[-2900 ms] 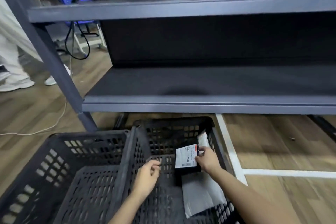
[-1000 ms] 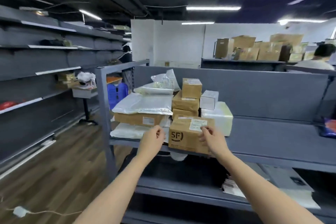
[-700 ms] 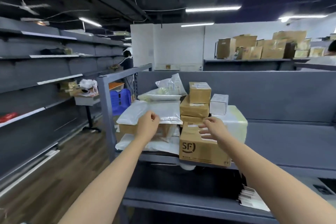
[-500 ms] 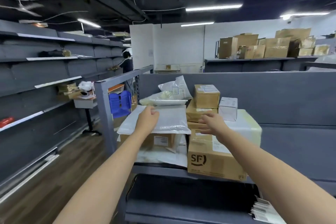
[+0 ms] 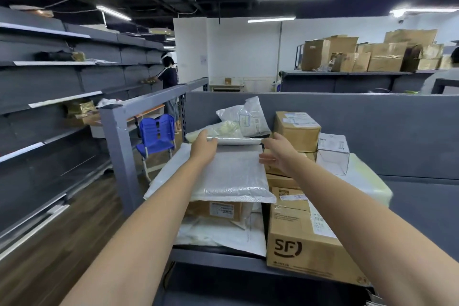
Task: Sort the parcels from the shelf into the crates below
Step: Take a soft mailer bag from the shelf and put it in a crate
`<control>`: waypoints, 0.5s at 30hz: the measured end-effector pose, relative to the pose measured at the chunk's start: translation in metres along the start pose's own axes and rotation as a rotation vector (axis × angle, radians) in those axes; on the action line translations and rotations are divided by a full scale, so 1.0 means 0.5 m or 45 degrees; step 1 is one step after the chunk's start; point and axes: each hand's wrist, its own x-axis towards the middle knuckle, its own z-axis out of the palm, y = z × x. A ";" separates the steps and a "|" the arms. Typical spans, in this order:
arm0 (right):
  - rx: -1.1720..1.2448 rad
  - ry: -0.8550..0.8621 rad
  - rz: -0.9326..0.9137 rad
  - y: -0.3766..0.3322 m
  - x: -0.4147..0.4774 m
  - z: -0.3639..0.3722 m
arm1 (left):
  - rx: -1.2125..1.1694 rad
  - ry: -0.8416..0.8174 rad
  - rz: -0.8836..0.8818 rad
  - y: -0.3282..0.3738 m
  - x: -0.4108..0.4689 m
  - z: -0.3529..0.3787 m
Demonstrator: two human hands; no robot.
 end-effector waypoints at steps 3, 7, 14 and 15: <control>-0.056 -0.005 0.015 0.006 0.016 0.011 | -0.062 -0.026 -0.081 -0.010 0.028 0.009; -0.029 0.013 0.046 0.012 0.037 0.013 | -0.079 -0.036 -0.073 -0.011 0.040 0.020; 0.124 0.194 -0.010 0.007 0.041 -0.004 | -0.171 0.277 0.028 -0.001 0.039 0.010; 0.161 0.225 -0.012 0.003 0.035 -0.007 | -0.191 0.283 0.023 0.002 0.034 0.006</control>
